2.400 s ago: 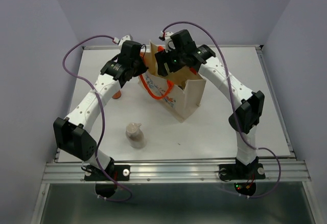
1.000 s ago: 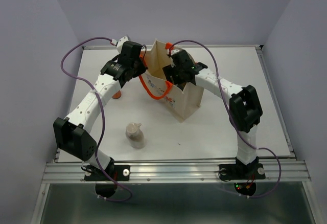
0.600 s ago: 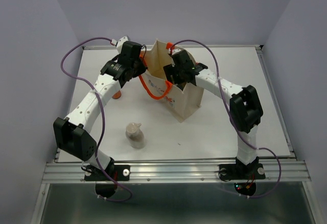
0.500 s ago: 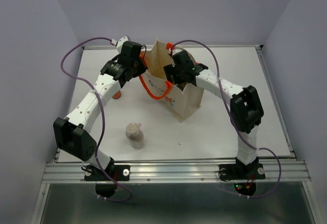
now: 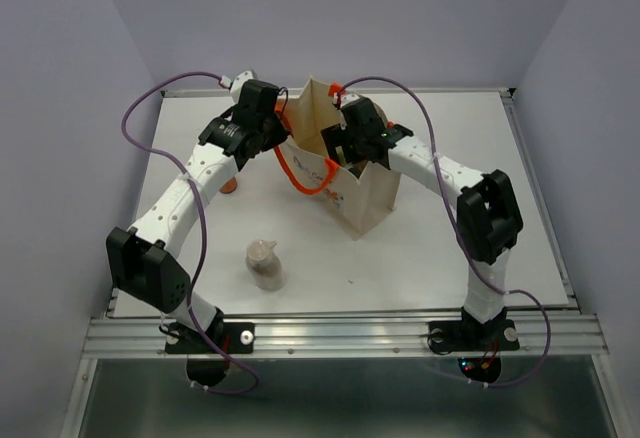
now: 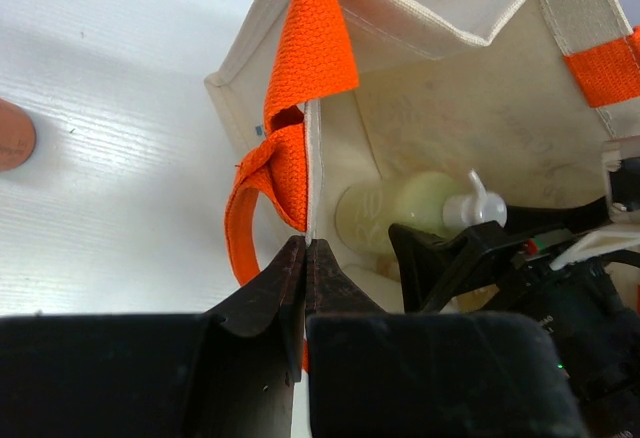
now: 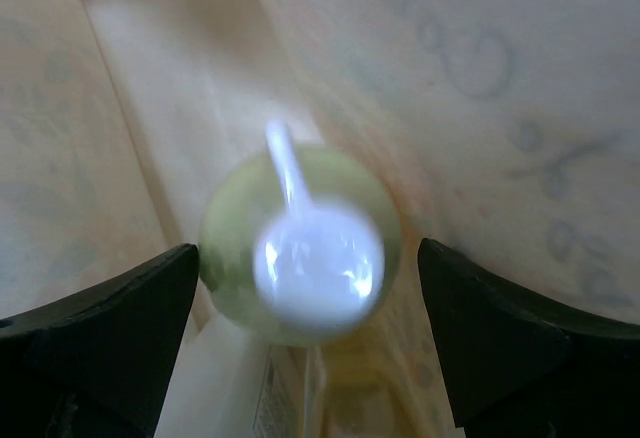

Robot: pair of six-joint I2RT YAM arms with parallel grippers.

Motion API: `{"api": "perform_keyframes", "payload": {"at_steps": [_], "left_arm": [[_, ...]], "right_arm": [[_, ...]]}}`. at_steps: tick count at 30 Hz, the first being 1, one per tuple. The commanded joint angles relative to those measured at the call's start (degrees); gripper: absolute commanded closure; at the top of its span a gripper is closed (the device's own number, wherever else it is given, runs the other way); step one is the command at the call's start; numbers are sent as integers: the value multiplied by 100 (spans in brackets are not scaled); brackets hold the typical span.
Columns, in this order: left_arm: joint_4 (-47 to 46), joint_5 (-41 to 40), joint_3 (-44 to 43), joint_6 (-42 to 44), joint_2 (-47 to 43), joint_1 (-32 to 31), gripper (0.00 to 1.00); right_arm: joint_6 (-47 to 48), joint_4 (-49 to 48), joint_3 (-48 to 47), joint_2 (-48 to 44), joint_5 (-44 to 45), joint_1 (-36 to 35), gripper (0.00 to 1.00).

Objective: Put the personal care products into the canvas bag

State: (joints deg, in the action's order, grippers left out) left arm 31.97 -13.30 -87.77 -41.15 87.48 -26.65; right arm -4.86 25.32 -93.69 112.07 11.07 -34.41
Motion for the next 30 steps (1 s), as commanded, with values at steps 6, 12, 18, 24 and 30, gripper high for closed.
{"api": "perform_keyframes", "payload": {"at_steps": [6,12,18,24,30], "left_arm": [[-33,-147,-355,124,6,-77,100],[-24,-164,-390,133,-12,-94,100],[-6,-147,-460,151,41,-94,100],[-50,-138,-513,142,76,-94,100],[3,-111,-592,142,172,-94,100]], "right_arm": [[214,-265,-448,-756,168,137,0],[328,-221,-694,-994,-78,137,0],[503,-133,-993,-1678,-1436,137,0],[1074,-72,-388,-2855,-3460,23,0],[2005,983,-281,-3086,-4202,-1232,0]]}}
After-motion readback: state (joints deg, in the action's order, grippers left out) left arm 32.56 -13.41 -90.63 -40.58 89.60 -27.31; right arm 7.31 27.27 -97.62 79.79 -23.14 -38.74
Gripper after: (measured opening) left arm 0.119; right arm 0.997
